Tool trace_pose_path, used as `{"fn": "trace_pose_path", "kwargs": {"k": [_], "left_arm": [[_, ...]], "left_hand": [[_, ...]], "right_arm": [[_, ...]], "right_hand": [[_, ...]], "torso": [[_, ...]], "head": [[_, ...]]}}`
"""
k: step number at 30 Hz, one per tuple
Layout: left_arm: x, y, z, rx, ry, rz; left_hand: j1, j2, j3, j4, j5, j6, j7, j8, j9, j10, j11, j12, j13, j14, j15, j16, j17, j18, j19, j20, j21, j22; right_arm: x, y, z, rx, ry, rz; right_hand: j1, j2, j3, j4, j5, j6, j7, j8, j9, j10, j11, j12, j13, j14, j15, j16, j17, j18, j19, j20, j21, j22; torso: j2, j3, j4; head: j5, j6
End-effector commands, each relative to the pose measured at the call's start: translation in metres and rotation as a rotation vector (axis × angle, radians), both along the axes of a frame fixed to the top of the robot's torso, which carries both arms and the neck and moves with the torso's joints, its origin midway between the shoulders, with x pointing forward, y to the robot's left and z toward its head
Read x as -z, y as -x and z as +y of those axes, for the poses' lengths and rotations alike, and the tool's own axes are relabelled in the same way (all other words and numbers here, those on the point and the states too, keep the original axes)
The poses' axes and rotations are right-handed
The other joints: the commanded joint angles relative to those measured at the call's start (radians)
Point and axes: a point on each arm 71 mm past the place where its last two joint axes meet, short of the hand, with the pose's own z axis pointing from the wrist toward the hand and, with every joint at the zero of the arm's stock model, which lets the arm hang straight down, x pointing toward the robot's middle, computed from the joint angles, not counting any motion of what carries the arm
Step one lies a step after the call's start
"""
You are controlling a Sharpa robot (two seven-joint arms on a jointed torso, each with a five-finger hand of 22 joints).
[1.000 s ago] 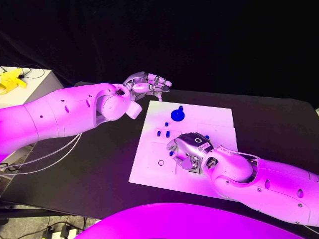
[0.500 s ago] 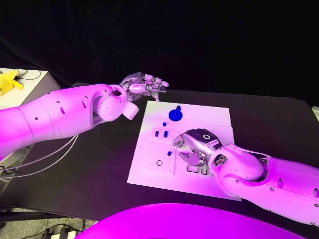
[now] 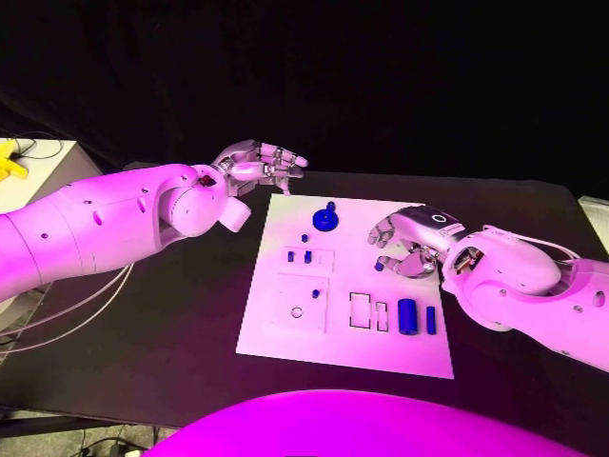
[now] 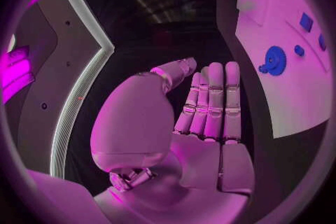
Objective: Assemble the parts on the task board
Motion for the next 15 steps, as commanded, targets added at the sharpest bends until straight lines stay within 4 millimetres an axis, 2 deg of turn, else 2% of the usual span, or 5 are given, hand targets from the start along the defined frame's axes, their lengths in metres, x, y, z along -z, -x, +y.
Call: {"fn": "trace_pose_path", "kwargs": {"k": [1,5,8,13,15], "left_arm": [[-0.002,0.002,-0.003,0.022,0.018,-0.009],[-0.002,0.002,-0.003,0.023,0.019,-0.010],[-0.003,0.002,-0.003,0.024,0.020,-0.010],[-0.003,0.003,-0.003,0.023,0.020,-0.010],[-0.003,0.003,-0.002,0.023,0.019,-0.010]], "left_hand": [[-0.002,0.010,-0.005,0.002,0.003,-0.008,-0.003,0.001,-0.001,-0.008,0.001,0.004,-0.002,-0.003,0.001,-0.005,-0.001,0.014,-0.001,0.005,-0.003,-0.001],[-0.002,0.010,-0.005,0.002,0.003,-0.008,-0.003,0.001,-0.001,-0.008,0.001,0.004,-0.002,-0.003,0.001,-0.005,-0.001,0.014,-0.001,0.005,-0.003,-0.001],[-0.002,0.010,-0.005,0.002,0.003,-0.008,-0.003,0.001,-0.001,-0.008,0.001,0.004,-0.002,-0.003,0.001,-0.005,-0.001,0.014,-0.001,0.005,-0.003,-0.001],[-0.002,0.010,-0.005,0.002,0.003,-0.008,-0.003,0.001,-0.001,-0.008,0.001,0.004,-0.002,-0.003,0.001,-0.005,-0.001,0.014,-0.001,0.005,-0.003,-0.001],[-0.002,0.010,-0.005,0.002,0.003,-0.008,-0.003,0.001,-0.001,-0.008,0.001,0.004,-0.002,-0.003,0.001,-0.005,-0.001,0.014,-0.001,0.005,-0.003,-0.001]], "right_arm": [[0.004,-0.002,-0.003,-0.051,0.026,0.064],[0.006,-0.006,-0.007,-0.046,0.051,0.076],[0.009,-0.010,-0.008,-0.042,0.075,0.087],[0.015,-0.012,-0.006,-0.042,0.104,0.108],[0.017,-0.012,-0.005,-0.043,0.112,0.115]], "right_hand": [[-0.003,-0.007,-0.033,0.004,0.013,-0.011,-0.008,-0.005,0.001,-0.016,0.000,-0.007,0.000,-0.007,0.001,0.003,-0.008,0.001,-0.003,0.007,-0.015,-0.010],[0.006,-0.003,-0.073,0.010,0.021,-0.019,-0.012,-0.009,0.000,-0.033,0.001,-0.008,0.000,-0.014,0.003,0.003,-0.017,0.004,-0.009,0.008,-0.033,-0.024],[0.019,0.006,-0.107,0.016,0.022,-0.028,-0.022,-0.015,-0.001,-0.049,0.004,-0.009,0.001,-0.020,0.005,0.003,-0.025,0.006,-0.014,0.010,-0.048,-0.035],[0.025,0.012,-0.119,0.020,0.023,-0.024,-0.016,-0.013,0.000,-0.046,0.003,-0.002,0.002,-0.020,0.005,0.008,-0.023,0.005,-0.009,0.011,-0.046,-0.030],[0.030,0.016,-0.121,0.021,0.024,-0.023,-0.019,-0.013,0.000,-0.041,0.002,0.002,0.003,-0.018,0.005,0.011,-0.020,0.005,-0.007,0.010,-0.043,-0.026]], "torso": [[0.002,0.0003,0.0023],[0.002,0.0000,0.0015],[0.002,0.0000,0.0017],[0.002,0.0003,0.0026],[0.001,0.0004,0.0020]], "head": [[-0.004,0.000],[-0.003,0.000],[-0.004,0.000],[-0.003,0.000],[-0.003,0.000]]}}
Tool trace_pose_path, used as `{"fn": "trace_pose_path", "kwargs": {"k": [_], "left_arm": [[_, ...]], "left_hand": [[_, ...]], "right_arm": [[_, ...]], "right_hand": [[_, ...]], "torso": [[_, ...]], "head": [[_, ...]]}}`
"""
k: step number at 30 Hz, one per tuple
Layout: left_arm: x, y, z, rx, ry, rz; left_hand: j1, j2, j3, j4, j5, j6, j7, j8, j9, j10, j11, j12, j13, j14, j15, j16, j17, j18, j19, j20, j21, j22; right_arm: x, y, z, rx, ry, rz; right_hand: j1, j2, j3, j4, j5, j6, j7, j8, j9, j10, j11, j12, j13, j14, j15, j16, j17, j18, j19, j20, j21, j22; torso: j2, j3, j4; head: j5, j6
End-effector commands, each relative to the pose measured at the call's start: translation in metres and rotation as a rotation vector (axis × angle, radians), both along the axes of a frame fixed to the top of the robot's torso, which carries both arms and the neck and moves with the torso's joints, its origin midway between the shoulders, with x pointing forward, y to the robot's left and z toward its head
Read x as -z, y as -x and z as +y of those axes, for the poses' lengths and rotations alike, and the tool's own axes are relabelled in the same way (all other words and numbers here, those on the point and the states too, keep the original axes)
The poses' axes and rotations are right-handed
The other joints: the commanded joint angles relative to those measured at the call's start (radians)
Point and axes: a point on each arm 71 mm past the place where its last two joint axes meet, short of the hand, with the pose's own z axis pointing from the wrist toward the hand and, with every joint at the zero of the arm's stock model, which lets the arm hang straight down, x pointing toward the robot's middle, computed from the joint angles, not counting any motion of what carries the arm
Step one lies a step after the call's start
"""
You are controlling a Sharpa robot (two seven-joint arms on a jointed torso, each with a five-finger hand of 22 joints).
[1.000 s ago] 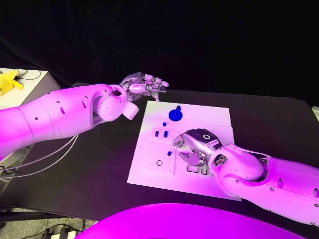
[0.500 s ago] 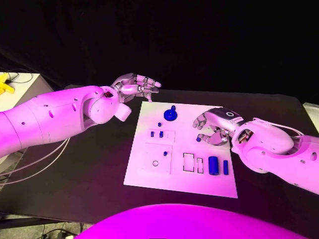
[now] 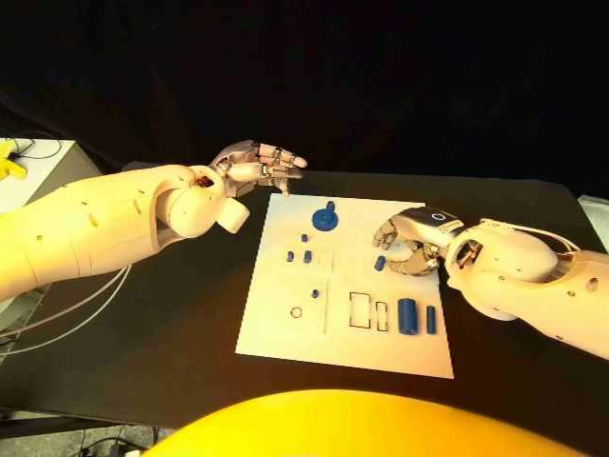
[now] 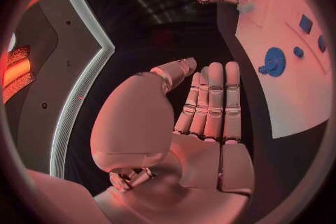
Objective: Assemble the parts on the task board
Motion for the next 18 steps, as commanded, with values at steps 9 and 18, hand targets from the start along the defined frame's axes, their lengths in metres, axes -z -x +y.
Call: {"fn": "trace_pose_path", "kwargs": {"k": [9,18], "left_arm": [[-0.0019,0.0006,-0.0020,0.017,0.017,-0.009],[-0.0017,0.0006,-0.0017,0.016,0.015,-0.007]], "left_hand": [[-0.002,0.010,-0.005,0.002,0.003,-0.008,-0.003,0.001,-0.001,-0.008,0.001,0.004,-0.001,-0.003,0.001,-0.005,-0.002,0.014,-0.001,0.005,-0.003,-0.001],[-0.003,0.011,-0.007,0.003,0.004,-0.009,-0.003,0.002,-0.002,-0.009,0.000,0.007,-0.002,-0.003,0.001,-0.005,-0.002,0.014,0.000,0.005,-0.006,-0.003]], "right_arm": [[0.0119,0.0017,0.0066,-0.032,0.059,0.059],[0.0152,0.0031,0.0085,-0.034,0.071,0.062]], "right_hand": [[0.021,0.018,0.011,0.015,0.007,0.037,0.013,0.016,0.006,0.037,-0.008,0.027,0.002,0.009,-0.006,0.023,0.018,-0.001,0.024,-0.007,0.025,0.033],[0.025,0.028,0.051,0.032,-0.001,0.104,0.003,0.050,0.020,0.096,-0.021,0.046,0.003,0.027,-0.016,0.048,0.045,-0.010,0.053,-0.018,0.063,0.082]], "torso": [[-0.001,0.0006,-0.0006],[-0.001,0.0006,-0.0015]], "head": [[0.000,0.000],[-0.001,0.000]]}}
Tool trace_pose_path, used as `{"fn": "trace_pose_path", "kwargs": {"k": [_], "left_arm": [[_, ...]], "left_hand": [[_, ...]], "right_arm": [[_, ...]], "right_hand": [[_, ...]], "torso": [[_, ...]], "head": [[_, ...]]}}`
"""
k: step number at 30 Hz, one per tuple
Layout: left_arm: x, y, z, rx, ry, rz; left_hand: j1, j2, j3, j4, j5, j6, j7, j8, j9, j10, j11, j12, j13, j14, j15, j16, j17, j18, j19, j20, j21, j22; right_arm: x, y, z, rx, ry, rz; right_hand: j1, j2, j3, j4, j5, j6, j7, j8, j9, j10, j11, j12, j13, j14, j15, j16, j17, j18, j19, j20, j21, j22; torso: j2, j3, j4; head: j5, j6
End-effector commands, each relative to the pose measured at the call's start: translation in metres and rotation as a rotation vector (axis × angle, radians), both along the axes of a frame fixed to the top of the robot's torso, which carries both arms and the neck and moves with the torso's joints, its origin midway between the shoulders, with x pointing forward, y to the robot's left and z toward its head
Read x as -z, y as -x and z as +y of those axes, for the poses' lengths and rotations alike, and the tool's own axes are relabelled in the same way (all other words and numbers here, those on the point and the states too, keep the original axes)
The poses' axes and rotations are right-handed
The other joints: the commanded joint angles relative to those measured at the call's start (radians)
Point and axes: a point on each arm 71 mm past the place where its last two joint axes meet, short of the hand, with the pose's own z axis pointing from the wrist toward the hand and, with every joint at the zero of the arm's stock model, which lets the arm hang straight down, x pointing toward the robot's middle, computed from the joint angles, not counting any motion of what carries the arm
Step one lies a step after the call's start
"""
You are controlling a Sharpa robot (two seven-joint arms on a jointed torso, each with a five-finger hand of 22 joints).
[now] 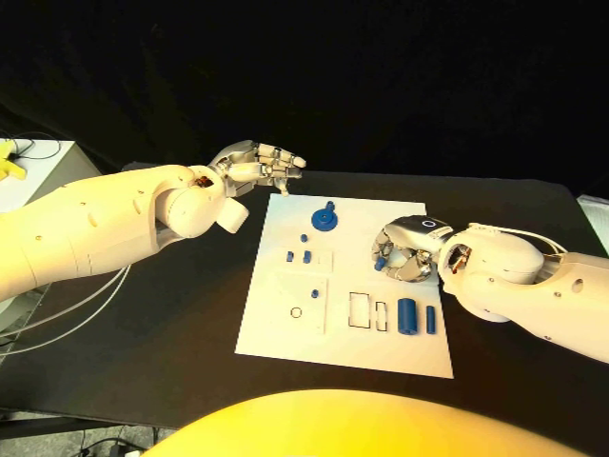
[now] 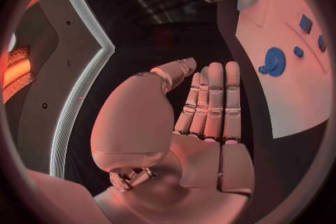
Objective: Assemble the parts on the task board
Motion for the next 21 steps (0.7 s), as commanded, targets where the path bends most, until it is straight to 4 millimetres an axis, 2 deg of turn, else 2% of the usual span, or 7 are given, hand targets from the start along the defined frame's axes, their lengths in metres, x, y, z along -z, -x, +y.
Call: {"fn": "trace_pose_path", "kwargs": {"k": [1,9,14,21], "left_arm": [[-0.0016,0.0005,-0.0023,0.017,0.015,-0.006],[-0.0013,0.0003,-0.0023,0.017,0.014,-0.004],[-0.0011,0.0002,-0.0020,0.016,0.013,-0.003],[-0.0009,0.0001,-0.0016,0.016,0.011,-0.001]], "left_hand": [[0.000,0.008,-0.004,0.000,0.004,-0.005,0.001,0.002,-0.001,-0.010,0.000,0.007,-0.001,-0.003,0.001,-0.005,-0.001,0.014,0.000,0.005,-0.006,-0.001],[0.000,0.009,-0.004,0.000,0.004,-0.005,0.000,0.003,-0.001,-0.010,0.000,0.007,-0.001,-0.002,0.001,-0.005,-0.001,0.014,0.000,0.005,-0.006,-0.001],[0.000,0.009,-0.004,0.000,0.004,-0.005,0.000,0.003,-0.001,-0.010,0.000,0.007,-0.001,-0.002,0.001,-0.005,-0.001,0.014,0.000,0.005,-0.006,-0.001],[0.000,0.009,-0.004,0.000,0.004,-0.005,0.000,0.003,-0.001,-0.010,0.000,0.007,-0.001,-0.002,0.001,-0.005,-0.001,0.014,0.000,0.005,-0.006,-0.001]], "right_arm": [[0.0027,0.0022,0.0019,-0.016,0.022,0.010],[-0.0005,0.0011,0.0024,0.009,-0.047,-0.013],[-0.0017,-0.0006,0.0010,0.044,-0.068,-0.027],[-0.0003,-0.0006,0.0008,0.071,-0.075,-0.023]], "right_hand": [[0.003,0.007,0.010,0.002,-0.005,0.015,-0.003,0.009,0.003,0.013,-0.002,0.006,0.001,0.009,-0.002,0.010,0.006,-0.011,0.012,-0.004,0.011,0.011],[-0.009,0.023,0.021,0.023,-0.018,0.049,-0.019,0.032,0.017,0.064,-0.020,0.011,0.005,0.041,-0.017,0.051,0.071,-0.028,0.059,-0.013,0.084,0.094],[-0.007,0.033,0.024,0.027,-0.024,0.057,-0.024,0.040,0.022,0.077,-0.024,0.010,0.006,0.047,-0.022,0.059,0.084,-0.031,0.069,-0.016,0.099,0.111],[-0.011,0.032,0.022,0.032,-0.029,0.057,-0.024,0.042,0.024,0.079,-0.025,0.007,0.006,0.048,-0.023,0.060,0.086,-0.031,0.070,-0.017,0.100,0.112]], "torso": [[0.000,0.0005,-0.0005],[0.000,0.0003,-0.0003],[0.000,-0.0002,0.0002],[0.000,-0.0005,0.0006]], "head": [[-0.001,0.000],[-0.002,0.000],[-0.003,0.000],[-0.005,0.000]]}}
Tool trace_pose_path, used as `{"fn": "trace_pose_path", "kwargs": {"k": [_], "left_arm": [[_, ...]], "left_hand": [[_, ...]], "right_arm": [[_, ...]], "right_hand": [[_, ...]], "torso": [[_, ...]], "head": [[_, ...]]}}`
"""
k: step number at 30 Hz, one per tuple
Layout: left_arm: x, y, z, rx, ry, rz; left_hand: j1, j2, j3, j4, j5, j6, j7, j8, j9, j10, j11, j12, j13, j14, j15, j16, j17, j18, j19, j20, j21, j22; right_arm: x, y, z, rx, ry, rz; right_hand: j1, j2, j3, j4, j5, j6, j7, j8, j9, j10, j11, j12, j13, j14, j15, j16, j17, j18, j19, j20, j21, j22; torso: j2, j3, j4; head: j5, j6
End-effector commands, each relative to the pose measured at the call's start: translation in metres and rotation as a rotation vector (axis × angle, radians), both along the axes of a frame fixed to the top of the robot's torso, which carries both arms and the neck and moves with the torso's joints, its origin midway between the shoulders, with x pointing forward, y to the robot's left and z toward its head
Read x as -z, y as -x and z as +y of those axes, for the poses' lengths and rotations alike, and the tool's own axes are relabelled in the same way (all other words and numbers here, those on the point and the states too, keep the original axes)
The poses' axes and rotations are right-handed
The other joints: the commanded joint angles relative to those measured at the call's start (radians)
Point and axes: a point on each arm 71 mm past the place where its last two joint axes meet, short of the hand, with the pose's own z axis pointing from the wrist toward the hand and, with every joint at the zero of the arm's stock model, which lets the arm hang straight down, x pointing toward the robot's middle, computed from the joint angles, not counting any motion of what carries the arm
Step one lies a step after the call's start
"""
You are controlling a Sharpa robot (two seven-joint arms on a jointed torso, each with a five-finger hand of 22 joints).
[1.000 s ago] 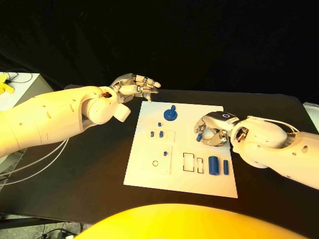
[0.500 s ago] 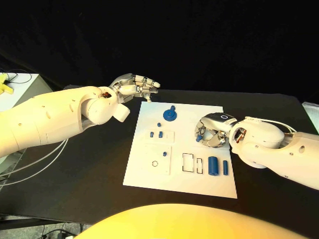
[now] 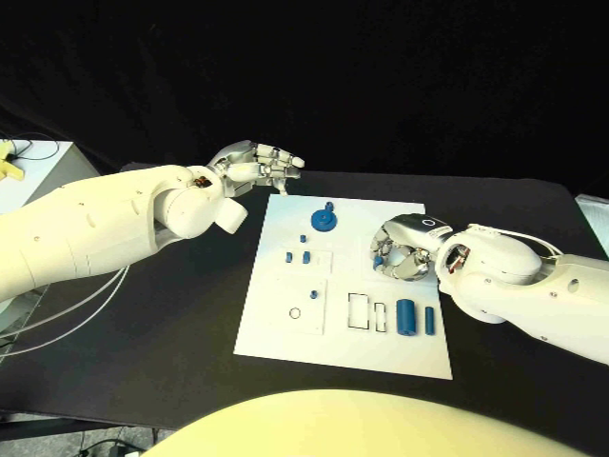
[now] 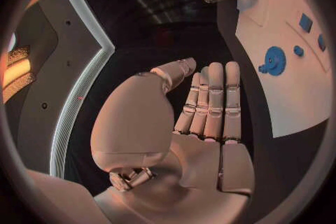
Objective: Assemble the parts on the task board
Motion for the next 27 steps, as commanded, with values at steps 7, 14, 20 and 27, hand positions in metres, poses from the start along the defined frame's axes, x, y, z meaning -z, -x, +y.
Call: {"fn": "trace_pose_path", "kwargs": {"k": [7,14,20,27], "left_arm": [[-0.001,0.000,-0.002,0.018,0.011,0.001],[-0.001,0.000,0.000,0.014,0.009,0.002],[0.000,-0.001,0.001,0.011,0.007,0.002],[0.000,-0.001,0.000,0.013,0.007,0.004]], "left_hand": [[0.002,0.008,-0.004,0.000,0.004,-0.005,0.000,0.003,-0.001,-0.010,0.000,0.003,-0.001,-0.002,0.001,-0.005,-0.001,0.014,0.000,0.005,-0.006,-0.001],[0.002,0.008,-0.004,0.000,0.004,-0.005,0.000,0.003,-0.001,-0.010,0.000,0.003,-0.001,-0.002,0.001,-0.005,-0.001,0.014,0.000,0.005,-0.006,-0.001],[0.004,0.009,-0.004,-0.001,0.004,-0.006,0.000,0.004,-0.001,-0.011,0.000,0.006,-0.002,-0.003,0.000,-0.004,-0.002,0.015,0.002,0.005,-0.007,-0.002],[0.004,0.009,-0.004,-0.001,0.004,-0.006,0.000,0.004,-0.001,-0.011,0.000,0.006,-0.002,-0.003,0.000,-0.004,-0.002,0.015,0.002,0.005,-0.007,-0.002]], "right_arm": [[-0.001,0.000,-0.003,0.065,-0.050,0.009],[-0.005,0.006,-0.008,0.096,-0.101,0.049],[-0.024,0.012,-0.007,0.100,-0.175,0.054],[-0.043,0.024,0.009,0.053,-0.234,0.053]], "right_hand": [[0.046,0.052,0.065,-0.027,0.017,0.013,-0.002,0.033,0.029,0.047,-0.008,-0.022,0.004,0.016,-0.013,0.006,-0.002,-0.020,0.018,-0.013,0.024,0.027],[0.046,0.052,0.082,-0.036,0.016,0.011,-0.002,0.038,0.036,0.055,-0.009,-0.027,0.005,0.015,-0.014,0.004,-0.004,-0.020,0.020,-0.014,0.029,0.033],[0.043,0.049,0.088,-0.039,0.014,0.012,-0.002,0.042,0.040,0.060,-0.010,-0.029,0.006,0.014,-0.014,0.003,-0.006,-0.022,0.023,-0.015,0.036,0.042],[0.039,0.048,0.091,-0.041,0.010,0.012,-0.002,0.044,0.043,0.063,-0.010,-0.031,0.007,0.015,-0.014,0.004,-0.006,-0.023,0.025,-0.015,0.039,0.046]], "torso": [[0.000,0.0002,0.0005],[0.000,0.0004,-0.0002],[-0.001,-0.0001,-0.0014],[-0.001,0.0005,0.0002]], "head": [[0.000,0.000],[0.001,0.000],[0.000,0.000],[0.001,0.000]]}}
